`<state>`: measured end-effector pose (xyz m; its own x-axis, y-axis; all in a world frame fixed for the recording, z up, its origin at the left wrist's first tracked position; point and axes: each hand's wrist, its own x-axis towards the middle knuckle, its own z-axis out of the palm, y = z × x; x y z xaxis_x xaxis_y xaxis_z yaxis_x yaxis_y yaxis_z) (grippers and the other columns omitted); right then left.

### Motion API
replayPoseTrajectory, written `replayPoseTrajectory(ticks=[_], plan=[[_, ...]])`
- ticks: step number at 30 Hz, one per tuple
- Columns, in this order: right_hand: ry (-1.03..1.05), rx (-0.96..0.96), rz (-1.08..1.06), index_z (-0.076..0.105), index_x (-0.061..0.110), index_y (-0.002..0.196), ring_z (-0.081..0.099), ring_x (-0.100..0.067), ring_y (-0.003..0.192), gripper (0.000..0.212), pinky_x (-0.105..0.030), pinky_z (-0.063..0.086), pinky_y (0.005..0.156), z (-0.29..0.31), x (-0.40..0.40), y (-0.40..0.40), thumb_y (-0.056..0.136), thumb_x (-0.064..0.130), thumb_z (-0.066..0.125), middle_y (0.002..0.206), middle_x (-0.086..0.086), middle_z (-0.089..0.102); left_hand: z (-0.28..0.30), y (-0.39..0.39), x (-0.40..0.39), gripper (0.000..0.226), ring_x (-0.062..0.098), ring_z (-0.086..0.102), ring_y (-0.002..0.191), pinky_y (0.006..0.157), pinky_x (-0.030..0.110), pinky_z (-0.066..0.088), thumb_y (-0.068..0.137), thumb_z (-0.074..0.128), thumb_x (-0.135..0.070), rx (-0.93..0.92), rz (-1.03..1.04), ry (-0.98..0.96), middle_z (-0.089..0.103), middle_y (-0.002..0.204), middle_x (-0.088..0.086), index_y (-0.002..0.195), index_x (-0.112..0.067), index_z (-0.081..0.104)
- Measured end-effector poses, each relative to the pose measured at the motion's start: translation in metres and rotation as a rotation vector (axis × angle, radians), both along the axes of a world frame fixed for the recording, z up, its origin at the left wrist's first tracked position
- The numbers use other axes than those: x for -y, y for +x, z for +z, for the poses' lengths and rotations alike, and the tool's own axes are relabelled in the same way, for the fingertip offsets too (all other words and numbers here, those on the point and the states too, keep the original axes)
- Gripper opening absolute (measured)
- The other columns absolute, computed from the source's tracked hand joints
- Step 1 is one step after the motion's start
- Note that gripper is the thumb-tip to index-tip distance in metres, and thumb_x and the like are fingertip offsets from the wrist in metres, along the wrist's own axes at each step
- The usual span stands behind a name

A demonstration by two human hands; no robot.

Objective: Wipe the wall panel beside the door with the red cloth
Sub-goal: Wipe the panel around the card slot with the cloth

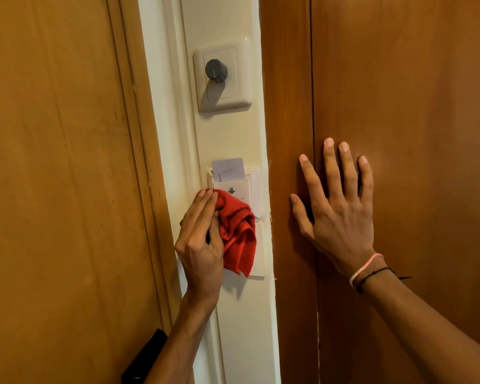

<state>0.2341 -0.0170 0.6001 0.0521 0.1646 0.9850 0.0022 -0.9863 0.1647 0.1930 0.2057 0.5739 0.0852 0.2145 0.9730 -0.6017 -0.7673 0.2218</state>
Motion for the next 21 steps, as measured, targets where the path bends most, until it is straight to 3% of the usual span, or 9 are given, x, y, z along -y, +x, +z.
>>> replayPoseTrajectory(ticks=[4, 10, 16, 21], plan=[[-0.005, 0.003, 0.006, 0.026, 0.021, 0.164, 0.019, -0.039, 0.16, 0.072, -0.057, 0.013, 0.13, -0.001, 0.0, -0.001, 0.103, 0.058, 0.037, 0.171, -0.019, 0.022, -0.018, -0.004, 0.003, 0.038, 0.029, 0.062, 0.118, 0.095, 0.052, 0.055, 0.094, 0.053, -0.023, -0.001, 0.006, 0.01, 0.063, 0.125, 0.015, 0.121, 0.001, 0.062], [-0.005, 0.003, 0.007, 0.025, 0.021, 0.164, 0.019, -0.039, 0.16, 0.072, -0.057, 0.014, 0.13, 0.0, 0.0, 0.0, 0.103, 0.058, 0.037, 0.172, -0.019, 0.022, 0.026, 0.006, -0.002, 0.039, 0.029, 0.064, 0.115, 0.094, 0.05, 0.056, 0.096, 0.052, -0.025, 0.039, 0.007, -0.014, 0.067, 0.122, 0.019, 0.122, 0.002, 0.063], [-0.001, 0.009, 0.013, 0.026, 0.021, 0.164, 0.019, -0.039, 0.16, 0.072, -0.058, 0.016, 0.13, -0.001, 0.0, 0.0, 0.103, 0.057, 0.037, 0.172, -0.019, 0.022, -0.012, -0.002, 0.0, 0.038, 0.028, 0.064, 0.114, 0.093, 0.051, 0.056, 0.094, 0.053, -0.025, 0.005, -0.004, 0.002, 0.067, 0.121, 0.016, 0.119, 0.001, 0.064], [-0.001, 0.005, 0.011, 0.026, 0.021, 0.164, 0.018, -0.038, 0.16, 0.072, -0.057, 0.013, 0.13, 0.0, 0.0, 0.001, 0.103, 0.058, 0.038, 0.172, -0.019, 0.021, 0.026, 0.007, -0.006, 0.04, 0.029, 0.067, 0.111, 0.091, 0.05, 0.058, 0.096, 0.05, -0.026, 0.039, -0.022, -0.043, 0.07, 0.118, 0.019, 0.12, 0.003, 0.064]])
